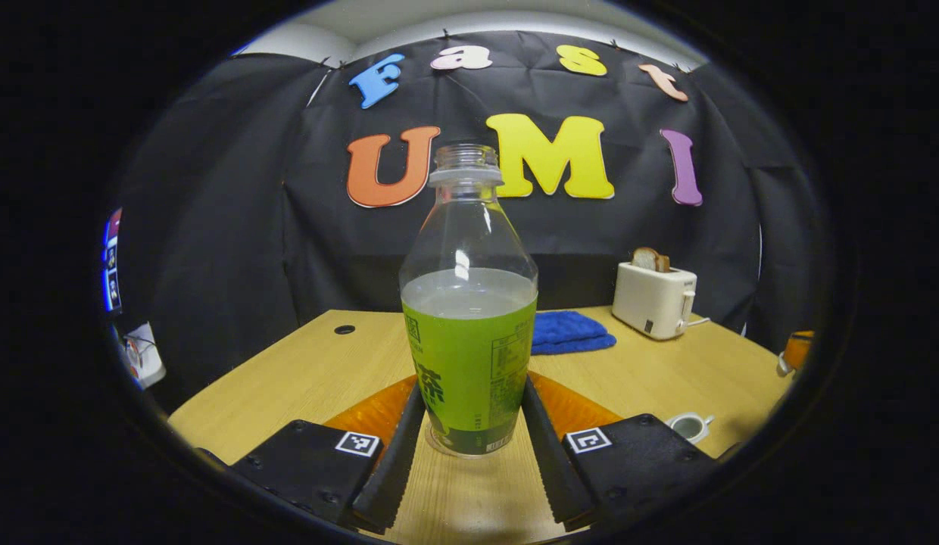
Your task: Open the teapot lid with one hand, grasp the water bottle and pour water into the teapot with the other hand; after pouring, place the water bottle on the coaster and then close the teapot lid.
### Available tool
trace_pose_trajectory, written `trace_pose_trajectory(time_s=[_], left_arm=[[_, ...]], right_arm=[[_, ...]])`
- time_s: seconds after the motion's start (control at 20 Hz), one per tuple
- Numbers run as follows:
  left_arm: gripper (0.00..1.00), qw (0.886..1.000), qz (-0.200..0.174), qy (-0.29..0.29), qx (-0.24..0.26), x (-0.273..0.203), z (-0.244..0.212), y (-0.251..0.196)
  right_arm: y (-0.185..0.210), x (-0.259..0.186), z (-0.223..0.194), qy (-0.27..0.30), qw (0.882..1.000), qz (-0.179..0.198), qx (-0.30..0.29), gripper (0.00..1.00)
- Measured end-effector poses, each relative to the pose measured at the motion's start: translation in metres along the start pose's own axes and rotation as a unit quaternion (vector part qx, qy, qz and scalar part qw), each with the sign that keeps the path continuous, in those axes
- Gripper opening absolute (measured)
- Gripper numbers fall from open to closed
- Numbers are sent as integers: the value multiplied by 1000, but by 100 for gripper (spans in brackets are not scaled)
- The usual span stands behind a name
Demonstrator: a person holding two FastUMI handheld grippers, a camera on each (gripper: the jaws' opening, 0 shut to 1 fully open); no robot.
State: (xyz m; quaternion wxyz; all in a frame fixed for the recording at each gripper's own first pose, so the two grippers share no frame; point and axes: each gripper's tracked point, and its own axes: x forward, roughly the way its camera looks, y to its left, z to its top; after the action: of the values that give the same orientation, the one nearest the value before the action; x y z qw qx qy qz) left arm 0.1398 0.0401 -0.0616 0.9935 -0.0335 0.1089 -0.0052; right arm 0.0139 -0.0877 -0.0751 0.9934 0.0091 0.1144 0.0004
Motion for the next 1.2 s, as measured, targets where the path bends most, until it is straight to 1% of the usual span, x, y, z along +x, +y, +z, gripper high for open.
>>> trace_pose_trajectory(time_s=[0.05, 0.15, 0.35, 0.5, 0.65, 0.9, 1.05, 1.2], left_arm=[[74, 1000, -1, 2, -9, 10, -1, 1], [75, 1000, 8, 8, -4, 23, -7, 10], [75, 1000, 8, 12, -7, 48, -19, 14], [75, 1000, 14, 20, 10, 62, -31, 19], [75, 999, 13, 38, 16, 70, -48, 18], [75, 998, 7, 56, 17, 73, -63, 14], [75, 998, 9, 63, 22, 73, -71, 16], [77, 998, 10, 57, 21, 73, -70, 15]], right_arm=[[-1, 0, -1, 0, 1000, 0, 1, 0], [-3, 2, -2, 2, 1000, -2, 2, 0], [-5, 7, -7, 10, 1000, -4, 6, 0], [-6, 10, -10, 16, 1000, -5, 5, 0], [-8, 15, -15, 22, 1000, -8, 5, 0], [-6, 19, -21, 30, 1000, -3, 7, 0], [-5, 21, -24, 33, 999, -1, 9, 0], [-4, 20, -24, 32, 999, -1, 9, 0]])
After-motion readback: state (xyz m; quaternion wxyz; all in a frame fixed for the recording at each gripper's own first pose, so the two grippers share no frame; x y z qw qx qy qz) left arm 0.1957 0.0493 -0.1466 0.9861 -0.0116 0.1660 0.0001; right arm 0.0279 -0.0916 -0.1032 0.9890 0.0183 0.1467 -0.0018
